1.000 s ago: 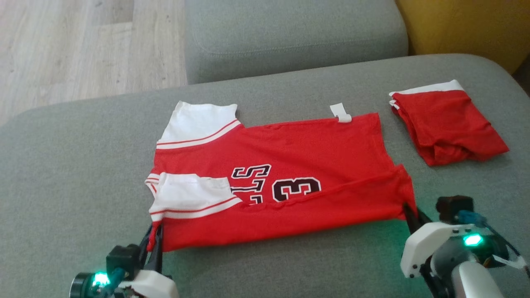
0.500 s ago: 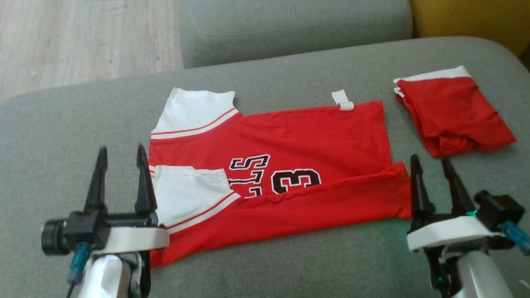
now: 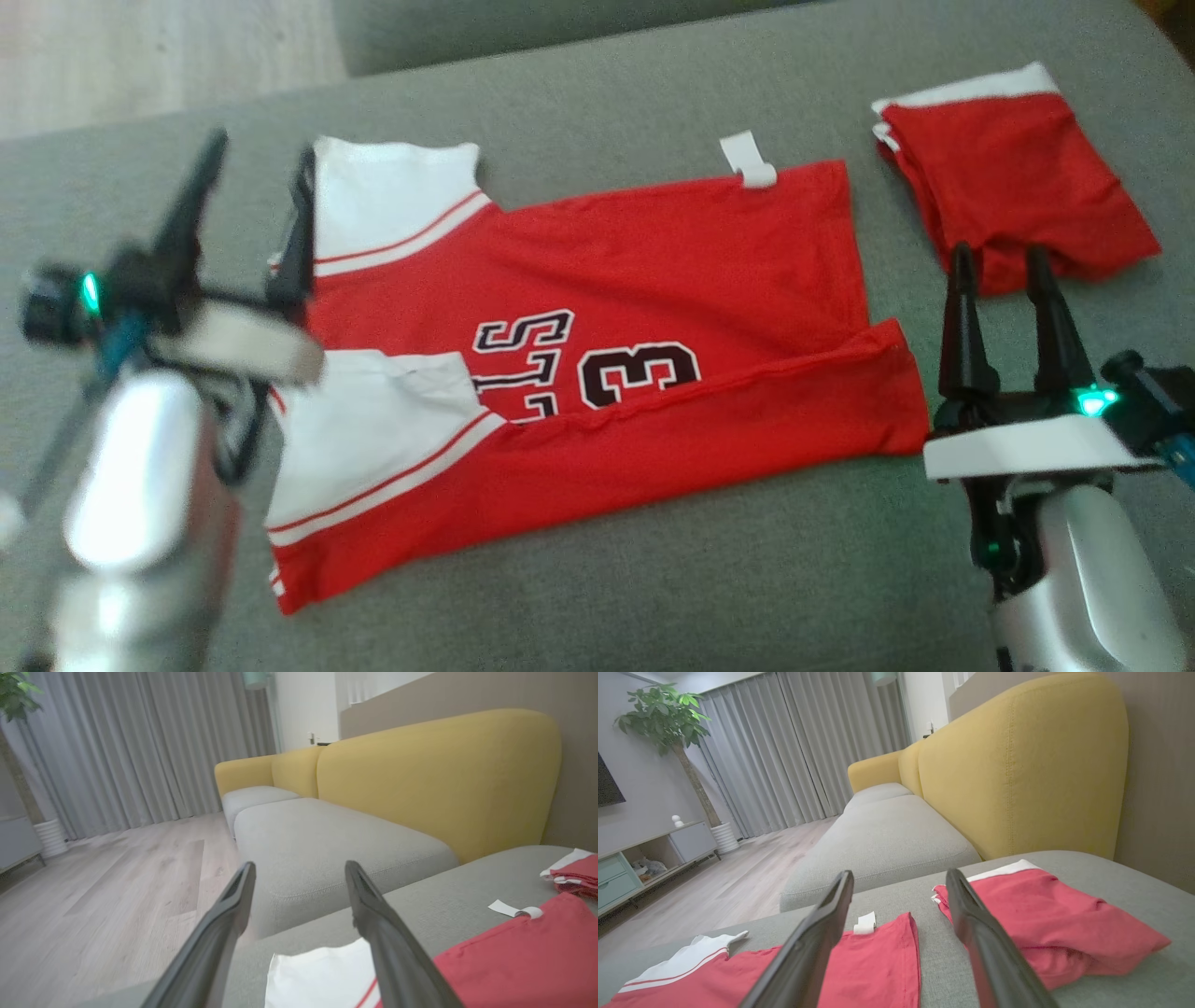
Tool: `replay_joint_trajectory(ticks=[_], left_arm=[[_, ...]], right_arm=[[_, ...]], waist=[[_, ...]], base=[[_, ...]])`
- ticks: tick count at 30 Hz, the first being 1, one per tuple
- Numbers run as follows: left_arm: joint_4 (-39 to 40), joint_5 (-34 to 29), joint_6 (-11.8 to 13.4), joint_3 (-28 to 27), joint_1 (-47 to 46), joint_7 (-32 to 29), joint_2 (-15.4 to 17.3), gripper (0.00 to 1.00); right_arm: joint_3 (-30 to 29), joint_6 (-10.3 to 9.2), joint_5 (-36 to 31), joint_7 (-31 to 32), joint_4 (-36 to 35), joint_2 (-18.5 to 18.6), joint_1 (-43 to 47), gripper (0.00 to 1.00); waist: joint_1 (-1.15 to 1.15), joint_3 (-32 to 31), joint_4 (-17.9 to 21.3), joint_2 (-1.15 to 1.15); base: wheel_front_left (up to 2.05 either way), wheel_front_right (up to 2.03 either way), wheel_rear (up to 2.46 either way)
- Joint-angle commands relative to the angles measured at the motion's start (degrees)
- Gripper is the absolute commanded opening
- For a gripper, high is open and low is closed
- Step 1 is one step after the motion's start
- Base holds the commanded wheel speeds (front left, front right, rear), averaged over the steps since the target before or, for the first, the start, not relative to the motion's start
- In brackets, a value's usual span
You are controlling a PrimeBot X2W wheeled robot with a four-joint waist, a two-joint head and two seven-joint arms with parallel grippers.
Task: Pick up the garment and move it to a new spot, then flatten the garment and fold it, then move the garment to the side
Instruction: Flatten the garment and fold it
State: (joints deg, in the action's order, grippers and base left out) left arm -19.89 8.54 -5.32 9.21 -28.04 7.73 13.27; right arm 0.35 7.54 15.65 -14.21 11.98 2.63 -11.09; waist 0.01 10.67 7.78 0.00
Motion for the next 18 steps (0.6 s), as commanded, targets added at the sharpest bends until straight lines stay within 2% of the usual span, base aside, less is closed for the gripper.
replay_joint_trajectory(ticks=[1, 6, 9, 14, 18], left_arm=[[-0.9, -0.3, -0.6, -1.2, -5.4, -2.2, 3.4, 1.00], [-11.8, 1.4, -2.1, 3.8, -16.3, -11.8, 9.5, 1.00], [-16.5, 6.2, -2.1, 9.3, -20.5, -17.3, 12.8, 1.00], [-19.9, 14.7, -2.1, 16.7, -25.7, -25.0, 17.6, 1.00], [-21.5, 19.3, -2.2, 20.3, -28.4, -28.2, 20.9, 1.00]], right_arm=[[2.0, -0.05, 0.4, -0.7, -2.2, 0.3, -2.6, 1.00], [3.4, -0.05, 1.7, -0.8, -3.2, 0.2, -4.9, 1.00], [4.1, -0.05, 2.7, -0.8, -4.3, 0.2, -5.5, 1.00], [4.4, -0.05, 4.1, -0.8, -4.8, 0.2, -5.4, 1.00], [5.5, -0.05, 4.8, -0.8, -5.5, 0.2, -5.5, 1.00]], waist=[[-0.01, 2.7, 1.9, 0.00], [-0.01, 7.0, 4.9, 0.00], [-0.01, 8.8, 6.6, 0.00], [-0.01, 11.4, 8.4, 0.00], [-0.01, 12.7, 9.6, 0.00]], base=[[0.00, 0.00, 0.00], [0.00, 0.00, 0.00], [0.00, 0.00, 0.00], [0.00, 0.00, 0.00], [0.00, 0.00, 0.00]])
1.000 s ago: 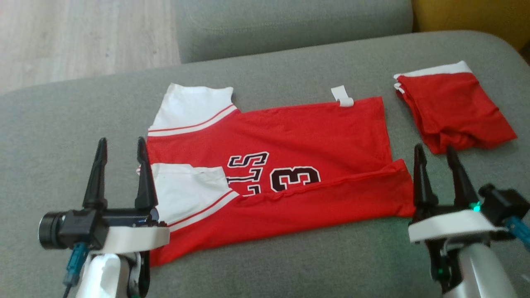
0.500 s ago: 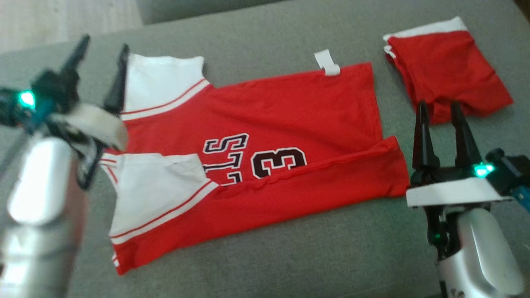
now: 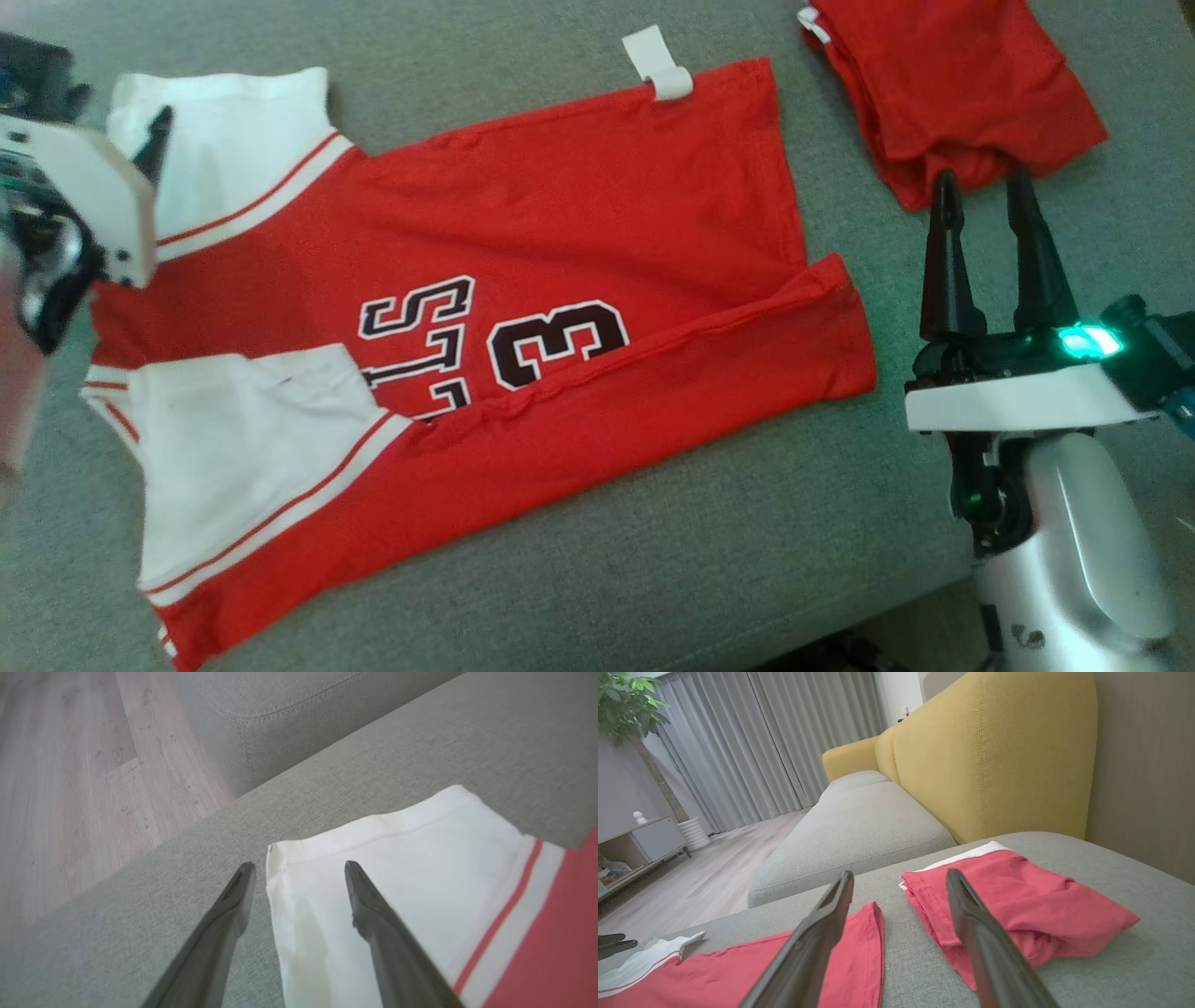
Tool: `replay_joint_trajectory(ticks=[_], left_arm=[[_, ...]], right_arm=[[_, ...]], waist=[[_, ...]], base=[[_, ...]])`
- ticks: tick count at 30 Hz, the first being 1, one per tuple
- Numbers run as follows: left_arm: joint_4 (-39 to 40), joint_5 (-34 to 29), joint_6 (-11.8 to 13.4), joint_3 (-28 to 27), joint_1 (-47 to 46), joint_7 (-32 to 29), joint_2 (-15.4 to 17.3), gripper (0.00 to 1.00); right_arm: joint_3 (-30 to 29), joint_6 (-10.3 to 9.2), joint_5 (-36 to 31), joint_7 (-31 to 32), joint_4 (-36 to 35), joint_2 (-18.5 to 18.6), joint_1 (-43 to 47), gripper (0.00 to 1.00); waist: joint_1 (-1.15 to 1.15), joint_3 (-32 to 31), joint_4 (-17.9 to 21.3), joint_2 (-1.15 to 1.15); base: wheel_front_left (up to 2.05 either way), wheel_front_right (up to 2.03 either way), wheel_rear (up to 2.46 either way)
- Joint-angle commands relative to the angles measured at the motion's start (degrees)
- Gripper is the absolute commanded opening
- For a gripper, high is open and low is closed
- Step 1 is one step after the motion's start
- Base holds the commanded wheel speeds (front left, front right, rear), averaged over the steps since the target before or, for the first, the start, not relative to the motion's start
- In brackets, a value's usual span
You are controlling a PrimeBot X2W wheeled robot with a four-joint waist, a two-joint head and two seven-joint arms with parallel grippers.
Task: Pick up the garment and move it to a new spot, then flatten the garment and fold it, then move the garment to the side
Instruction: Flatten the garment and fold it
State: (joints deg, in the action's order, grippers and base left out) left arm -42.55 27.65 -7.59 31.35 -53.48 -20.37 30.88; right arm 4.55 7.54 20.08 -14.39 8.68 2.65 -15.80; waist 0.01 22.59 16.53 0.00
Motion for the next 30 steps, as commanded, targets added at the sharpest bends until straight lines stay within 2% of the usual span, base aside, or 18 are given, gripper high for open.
replay_joint_trajectory(ticks=[1, 7, 18, 19, 20, 21, 26, 30], left_arm=[[0.5, 0.7, 0.1, -1.3, -3.6, -0.5, 3.9, 1.00], [-3.5, 2.4, 0.1, 0.1, -6.3, -2.5, 5.1, 1.00], [-9.0, 6.1, 0.1, 2.9, -9.6, -6.4, 5.2, 1.00], [-9.4, 6.9, 0.1, 3.4, -9.5, -7.6, 5.0, 0.82], [-9.3, 7.9, 0.1, 4.1, -9.3, -8.9, 4.8, 0.09], [-8.8, 8.8, 0.1, 4.7, -9.1, -9.6, 4.8, 0.00], [-6.6, 11.0, 0.1, 6.5, -9.1, -6.9, 4.5, 0.00], [-4.9, 11.4, 0.1, 7.1, -9.1, -0.3, 3.5, 0.00]], right_arm=[[1.4, -0.05, 0.6, -0.6, -2.3, 0.2, -0.8, 1.00], [2.3, -0.05, 1.0, -0.6, -2.9, 0.2, -1.0, 1.00], [1.9, -0.05, 1.3, -0.6, -3.0, 0.2, -1.4, 1.00], [1.8, -0.05, 1.3, -0.6, -3.1, 0.2, -1.4, 1.00], [1.6, -0.05, 1.4, -0.6, -3.1, 0.2, -1.4, 1.00], [1.3, -0.05, 1.5, -0.6, -3.1, 0.2, -1.3, 1.00], [0.4, -0.05, 1.3, -0.6, -2.5, 0.2, -0.9, 1.00], [0.3, -0.05, -0.3, -0.6, -2.2, 0.2, -1.0, 1.00]], waist=[[-0.01, 1.0, 1.0, 0.00], [-0.01, 2.1, 2.0, 0.00], [-0.01, 4.3, 3.5, 0.00], [-0.01, 4.3, 3.5, 0.00], [-0.01, 4.3, 3.5, 0.00], [-0.01, 4.2, 3.4, 0.00], [-0.01, 2.9, 1.8, 0.00], [-0.01, 0.9, -0.3, 0.00]], base=[[0.00, 0.00, 0.00], [0.00, 0.00, 0.00], [0.00, 0.00, 0.00], [0.00, 0.00, 0.00], [0.00, 0.00, 0.00], [0.00, 0.00, 0.00], [0.00, 0.00, 0.00], [0.00, 0.00, 0.00]])
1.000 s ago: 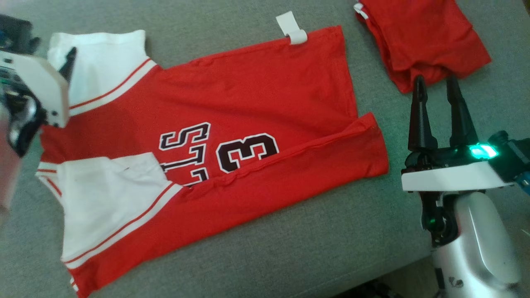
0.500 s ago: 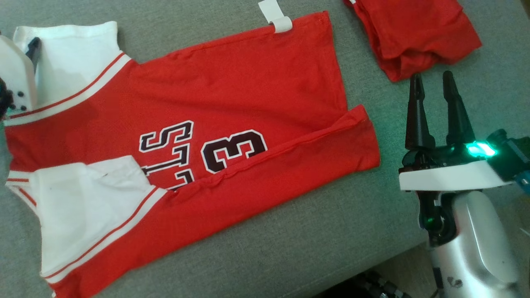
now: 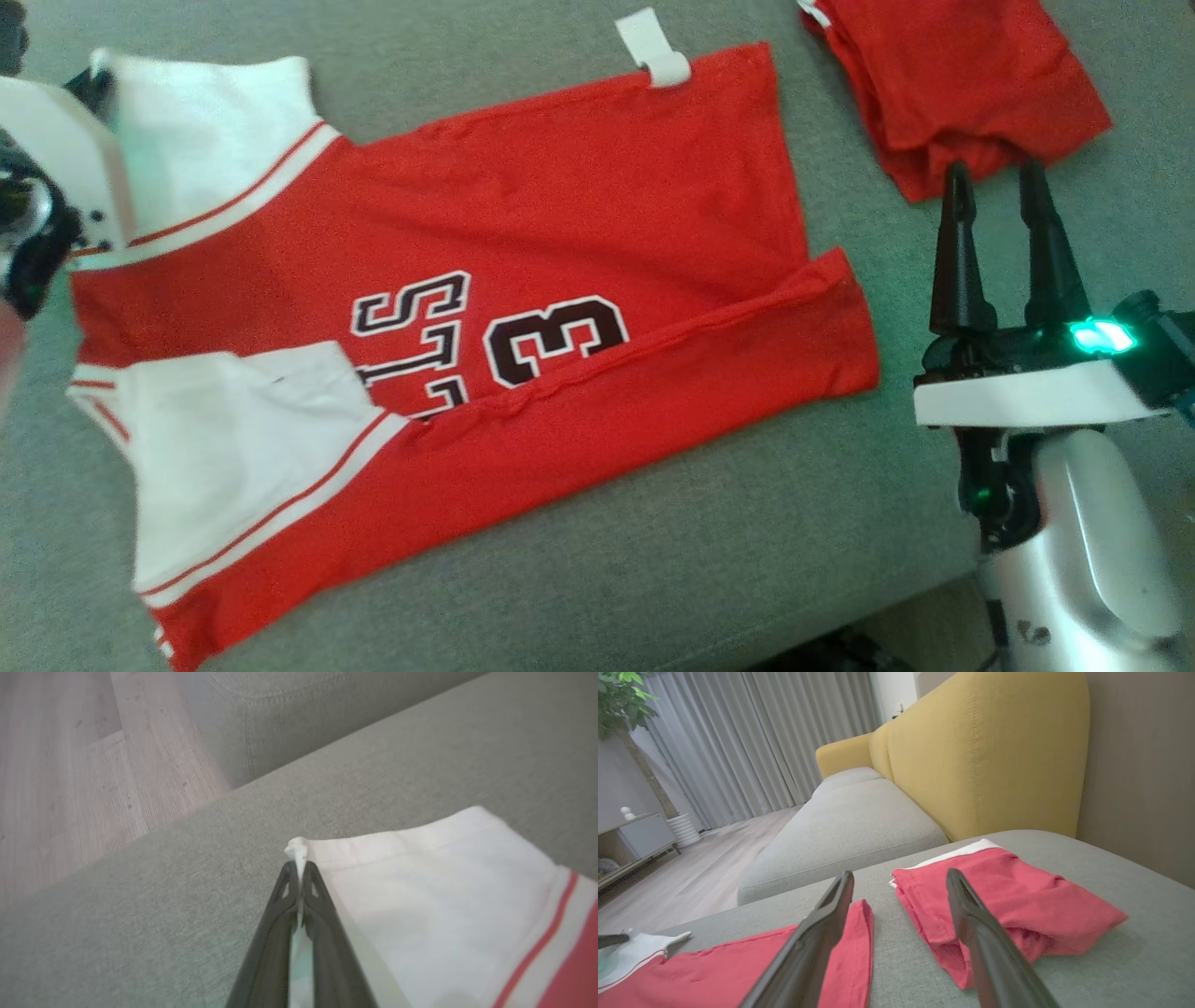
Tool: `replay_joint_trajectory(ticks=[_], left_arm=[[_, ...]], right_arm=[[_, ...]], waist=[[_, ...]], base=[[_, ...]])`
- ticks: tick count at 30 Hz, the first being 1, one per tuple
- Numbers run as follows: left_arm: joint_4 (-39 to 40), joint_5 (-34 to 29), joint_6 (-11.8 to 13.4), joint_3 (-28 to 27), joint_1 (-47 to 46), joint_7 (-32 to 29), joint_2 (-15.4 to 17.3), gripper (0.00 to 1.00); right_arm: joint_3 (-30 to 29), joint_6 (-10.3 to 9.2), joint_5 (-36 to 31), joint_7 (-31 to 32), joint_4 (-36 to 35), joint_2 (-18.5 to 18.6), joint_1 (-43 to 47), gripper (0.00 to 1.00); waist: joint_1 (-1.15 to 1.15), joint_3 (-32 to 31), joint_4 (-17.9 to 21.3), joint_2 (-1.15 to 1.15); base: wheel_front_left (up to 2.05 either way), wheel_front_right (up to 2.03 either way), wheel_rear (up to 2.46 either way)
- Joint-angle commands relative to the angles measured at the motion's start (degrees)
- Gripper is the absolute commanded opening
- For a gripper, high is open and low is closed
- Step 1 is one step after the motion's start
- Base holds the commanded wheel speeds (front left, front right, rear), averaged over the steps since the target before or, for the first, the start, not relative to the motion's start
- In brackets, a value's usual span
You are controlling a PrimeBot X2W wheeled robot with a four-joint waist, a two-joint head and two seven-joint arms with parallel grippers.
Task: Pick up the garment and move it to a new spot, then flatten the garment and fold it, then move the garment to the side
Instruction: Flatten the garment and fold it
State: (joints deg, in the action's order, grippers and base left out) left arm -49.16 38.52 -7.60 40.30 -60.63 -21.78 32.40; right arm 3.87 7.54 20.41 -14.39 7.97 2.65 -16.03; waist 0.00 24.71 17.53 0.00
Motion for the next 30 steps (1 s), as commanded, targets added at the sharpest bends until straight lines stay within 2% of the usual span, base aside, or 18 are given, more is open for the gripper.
replay_joint_trajectory(ticks=[1, 7, 10, 13, 18, 21, 23, 30], left_arm=[[2.1, 0.8, 0.1, -1.9, -1.9, 2.9, 1.5, 0.00], [8.4, 1.2, 0.1, 0.6, -1.0, 10.6, -0.6, 0.00], [12.1, 0.2, 0.2, 1.4, 0.6, 13.6, -0.4, 0.00], [16.5, -0.7, 1.3, 2.2, 3.0, 15.8, -0.8, 0.00], [24.9, -1.5, 3.5, 3.8, 8.0, 17.0, -1.1, 0.00], [28.2, -1.8, 4.4, 4.4, 9.7, 17.3, -1.0, 0.00], [33.1, -2.6, 6.1, 5.0, 11.9, 18.1, -1.0, 0.00], [40.8, -3.1, 8.2, 6.0, 14.6, 17.3, -0.3, 0.00]], right_arm=[[0.8, -0.05, -1.3, -0.6, -1.4, 0.2, -0.8, 1.00], [-2.3, -0.05, -9.1, 1.8, 1.4, 0.2, -2.8, 1.00], [-3.2, -0.05, -11.9, 7.0, 3.3, 0.2, -5.5, 1.00], [-4.5, -0.05, -14.6, 12.4, 5.6, 0.8, -8.9, 1.00], [-6.7, -0.05, -17.5, 22.0, 12.4, 4.4, -14.3, 1.00], [-7.0, -0.05, -18.7, 25.6, 16.0, 6.1, -16.2, 1.00], [-7.0, -0.05, -19.9, 27.4, 20.9, 8.5, -18.8, 1.00], [-5.6, -0.05, -18.9, 29.0, 31.2, 11.3, -24.6, 1.00]], waist=[[0.00, -1.8, -2.0, 0.00], [0.00, -4.6, -7.2, 0.00], [0.00, -5.7, -9.7, 0.00], [0.00, -6.5, -12.4, 0.00], [0.00, -7.1, -16.6, 0.00], [0.00, -7.1, -17.8, 0.00], [0.00, -6.8, -19.5, 0.00], [0.00, -5.5, -21.3, 0.00]], base=[[0.00, 0.00, 0.00], [0.00, 0.00, 0.00], [0.00, 0.00, 0.00], [0.00, 0.00, 0.00], [0.00, 0.00, 0.00], [0.00, 0.00, 0.00], [0.00, 0.00, 0.00], [0.00, 0.00, 0.00]])
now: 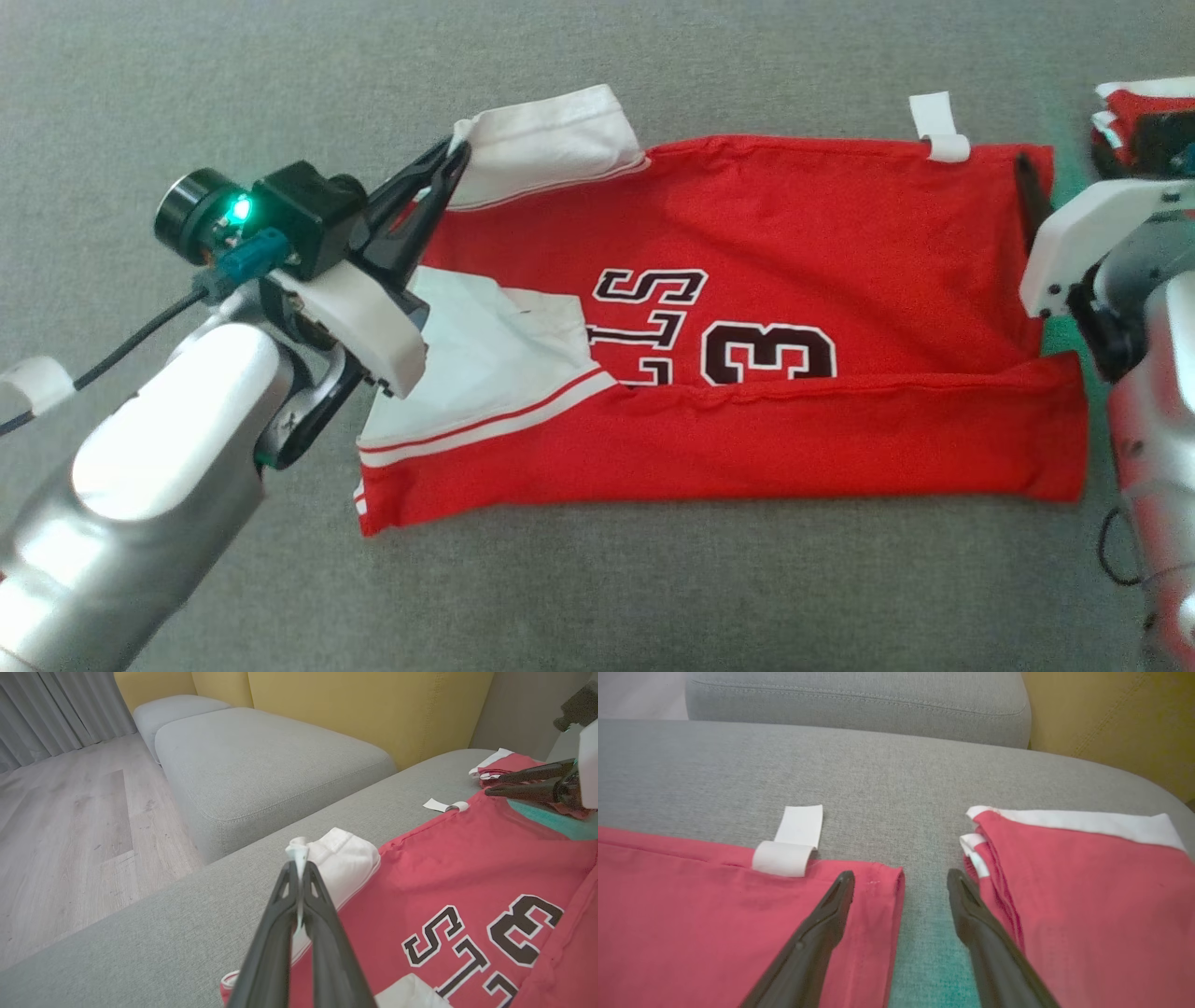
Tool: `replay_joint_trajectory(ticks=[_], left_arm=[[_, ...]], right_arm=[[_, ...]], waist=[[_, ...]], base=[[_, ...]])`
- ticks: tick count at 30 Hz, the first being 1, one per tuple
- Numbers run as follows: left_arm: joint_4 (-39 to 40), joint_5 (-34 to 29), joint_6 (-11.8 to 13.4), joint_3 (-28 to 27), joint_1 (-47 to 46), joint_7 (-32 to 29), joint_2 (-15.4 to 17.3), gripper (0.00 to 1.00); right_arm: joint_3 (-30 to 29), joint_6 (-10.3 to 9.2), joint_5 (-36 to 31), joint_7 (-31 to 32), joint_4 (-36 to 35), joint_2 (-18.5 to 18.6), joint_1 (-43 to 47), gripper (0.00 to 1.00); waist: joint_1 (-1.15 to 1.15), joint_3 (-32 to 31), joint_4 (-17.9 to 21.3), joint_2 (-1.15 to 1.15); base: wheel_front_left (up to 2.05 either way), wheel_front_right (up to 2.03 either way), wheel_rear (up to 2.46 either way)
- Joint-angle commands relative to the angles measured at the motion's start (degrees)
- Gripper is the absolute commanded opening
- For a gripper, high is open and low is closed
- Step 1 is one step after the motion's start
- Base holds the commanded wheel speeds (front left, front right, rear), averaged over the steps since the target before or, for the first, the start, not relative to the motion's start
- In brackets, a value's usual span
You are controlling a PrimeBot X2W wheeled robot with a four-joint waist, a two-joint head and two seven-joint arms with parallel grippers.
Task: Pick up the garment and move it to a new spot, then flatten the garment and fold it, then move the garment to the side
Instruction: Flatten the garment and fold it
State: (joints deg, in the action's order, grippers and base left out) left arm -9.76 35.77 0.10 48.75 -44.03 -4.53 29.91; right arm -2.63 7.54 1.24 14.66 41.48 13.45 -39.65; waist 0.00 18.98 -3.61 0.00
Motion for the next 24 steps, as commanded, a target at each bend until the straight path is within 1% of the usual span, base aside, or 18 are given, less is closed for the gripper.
replay_joint_trajectory(ticks=[1, 8, 11, 12, 13, 18, 24], left_arm=[[2.1, -0.3, 0.6, -2.4, -1.9, -0.1, 2.3, 0.00], [4.7, -0.4, 1.2, -2.1, -2.3, -1.0, 2.4, 0.00], [4.9, -0.3, 1.1, -2.2, -2.7, -1.1, 2.5, 0.00], [4.7, -0.2, 1.0, -2.2, -2.9, -1.1, 2.5, 0.00], [4.5, -0.2, 1.0, -2.3, -3.1, -1.2, 2.6, 0.00], [2.3, 0.2, 1.3, -3.3, -4.3, -0.9, 3.0, 0.00], [-1.7, 0.3, 1.7, -5.3, -7.1, 0.4, 3.4, 0.00]], right_arm=[[1.2, -0.05, 0.4, 0.1, -1.0, 0.8, -1.8, 1.00], [6.1, -0.05, 0.6, 0.9, 6.6, 3.7, -6.3, 1.00], [9.8, -0.05, 1.7, 2.3, 9.5, 4.5, -7.7, 1.00], [11.2, -0.05, 2.5, 2.8, 10.3, 4.7, -8.2, 0.62], [12.6, -0.05, 3.3, 3.1, 10.9, 5.0, -8.6, 0.00], [16.9, -0.05, 8.9, 1.8, 11.2, 6.3, -11.3, 0.00], [17.8, -0.05, 16.2, -2.8, 9.0, 6.7, -15.1, 0.00]], waist=[[0.00, 0.4, -0.4, 0.00], [0.00, 2.2, -1.4, 0.00], [0.00, 2.8, -1.6, 0.00], [0.00, 2.9, -1.6, 0.00], [0.00, 3.0, -1.6, 0.00], [0.00, 2.6, -0.7, 0.00], [0.00, 2.4, 0.6, 0.00]], base=[[0.00, 0.00, 0.00], [0.00, 0.00, 0.00], [0.00, 0.00, 0.00], [0.00, 0.00, 0.00], [0.00, 0.00, 0.00], [0.00, 0.00, 0.00], [0.00, 0.00, 0.00]])
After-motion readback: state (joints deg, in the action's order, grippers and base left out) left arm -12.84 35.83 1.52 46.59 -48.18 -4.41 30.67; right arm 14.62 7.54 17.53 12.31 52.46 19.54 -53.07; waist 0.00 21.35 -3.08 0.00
